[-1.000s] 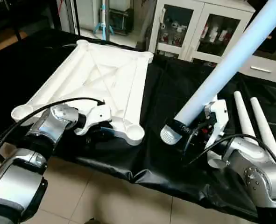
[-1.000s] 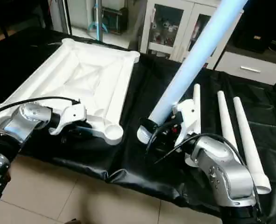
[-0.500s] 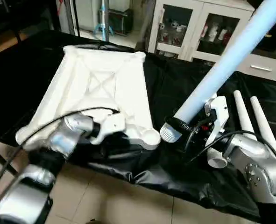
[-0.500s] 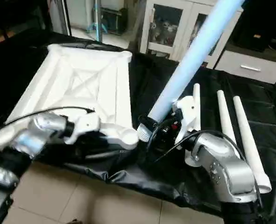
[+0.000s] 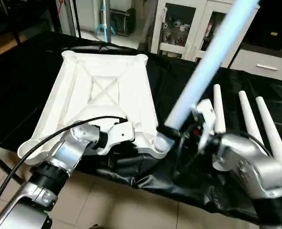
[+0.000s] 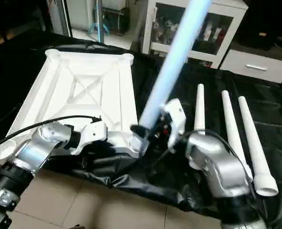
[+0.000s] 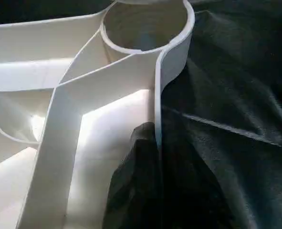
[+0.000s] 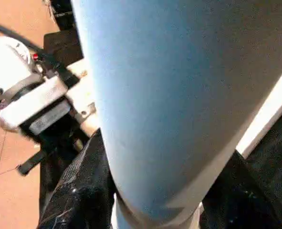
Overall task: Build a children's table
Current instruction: Insert table leg to table base
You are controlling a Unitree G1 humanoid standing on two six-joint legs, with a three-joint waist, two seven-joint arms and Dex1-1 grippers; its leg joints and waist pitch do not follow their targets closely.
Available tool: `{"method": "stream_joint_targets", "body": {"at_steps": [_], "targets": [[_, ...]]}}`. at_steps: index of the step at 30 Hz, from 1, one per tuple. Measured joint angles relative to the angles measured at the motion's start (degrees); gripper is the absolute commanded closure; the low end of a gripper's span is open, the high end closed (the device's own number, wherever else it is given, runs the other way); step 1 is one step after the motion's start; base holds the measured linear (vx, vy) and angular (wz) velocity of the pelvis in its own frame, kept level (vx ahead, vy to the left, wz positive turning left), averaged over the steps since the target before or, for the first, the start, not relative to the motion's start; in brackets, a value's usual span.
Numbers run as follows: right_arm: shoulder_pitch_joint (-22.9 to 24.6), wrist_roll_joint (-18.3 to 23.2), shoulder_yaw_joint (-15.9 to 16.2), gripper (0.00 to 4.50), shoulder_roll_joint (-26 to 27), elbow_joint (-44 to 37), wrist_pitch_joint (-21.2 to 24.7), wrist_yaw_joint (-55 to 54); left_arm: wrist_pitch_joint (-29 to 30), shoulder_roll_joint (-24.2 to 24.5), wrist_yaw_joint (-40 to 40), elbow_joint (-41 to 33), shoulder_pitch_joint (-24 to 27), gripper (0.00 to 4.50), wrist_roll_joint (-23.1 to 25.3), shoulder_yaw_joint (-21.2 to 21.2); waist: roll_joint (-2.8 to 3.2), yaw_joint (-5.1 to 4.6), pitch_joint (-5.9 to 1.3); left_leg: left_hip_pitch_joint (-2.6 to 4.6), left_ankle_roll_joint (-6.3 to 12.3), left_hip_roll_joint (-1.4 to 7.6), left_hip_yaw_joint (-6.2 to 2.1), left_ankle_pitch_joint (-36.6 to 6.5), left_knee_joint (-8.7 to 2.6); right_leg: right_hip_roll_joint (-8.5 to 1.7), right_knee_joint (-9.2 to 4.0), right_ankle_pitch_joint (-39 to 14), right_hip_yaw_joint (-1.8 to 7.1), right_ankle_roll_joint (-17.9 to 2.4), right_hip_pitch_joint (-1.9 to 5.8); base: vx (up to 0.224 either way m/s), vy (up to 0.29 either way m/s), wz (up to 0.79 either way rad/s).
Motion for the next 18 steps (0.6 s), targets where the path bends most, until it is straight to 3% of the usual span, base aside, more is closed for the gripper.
{"method": "stream_joint_targets", "body": {"at_steps": [12, 18], "targets": [[-1.0, -1.5, 4.3, 2.61, -3.7, 3.7, -0.4, 6.1, 2.5, 0.6, -0.5, -3.9, 1.4, 4.48, 0.0, -0.4, -0.25, -0.06, -0.05, -0.19, 0.29, 0.01, 0.13, -0.1, -0.10, -0.01, -0.39, 0.0, -0.02, 0.0, 0.00, 0.000, 0.000, 0.00], [-1.4, -2.7, 4.5, 2.61, -3.6, 4.8, -1.8, 6.6, 2.9, 0.7, -0.5, -4.2, 1.4, 4.48, 0.0, -0.5, -0.28, -0.04, -0.08, -0.18, 0.29, 0.02, 0.13, -0.1, -0.10, -0.01, -0.40, 0.0, -0.02, 0.0, 0.00, 0.000, 0.000, 0.00]]}}
